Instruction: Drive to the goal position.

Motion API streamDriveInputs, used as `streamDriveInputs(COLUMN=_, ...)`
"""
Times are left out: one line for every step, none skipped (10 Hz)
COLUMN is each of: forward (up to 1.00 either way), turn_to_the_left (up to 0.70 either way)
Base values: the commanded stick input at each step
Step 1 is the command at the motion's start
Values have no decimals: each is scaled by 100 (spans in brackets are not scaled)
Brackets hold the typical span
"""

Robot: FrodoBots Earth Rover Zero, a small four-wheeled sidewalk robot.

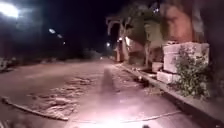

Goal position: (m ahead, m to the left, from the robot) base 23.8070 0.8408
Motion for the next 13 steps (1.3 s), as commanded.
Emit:
streamDriveInputs(forward=70, turn_to_the_left=-33)
streamDriveInputs(forward=70, turn_to_the_left=-17)
streamDriveInputs(forward=70, turn_to_the_left=-1)
streamDriveInputs(forward=70, turn_to_the_left=0)
streamDriveInputs(forward=70, turn_to_the_left=0)
streamDriveInputs(forward=70, turn_to_the_left=0)
streamDriveInputs(forward=70, turn_to_the_left=0)
streamDriveInputs(forward=70, turn_to_the_left=0)
streamDriveInputs(forward=70, turn_to_the_left=0)
streamDriveInputs(forward=70, turn_to_the_left=0)
streamDriveInputs(forward=70, turn_to_the_left=15)
streamDriveInputs(forward=70, turn_to_the_left=35)
streamDriveInputs(forward=70, turn_to_the_left=35)
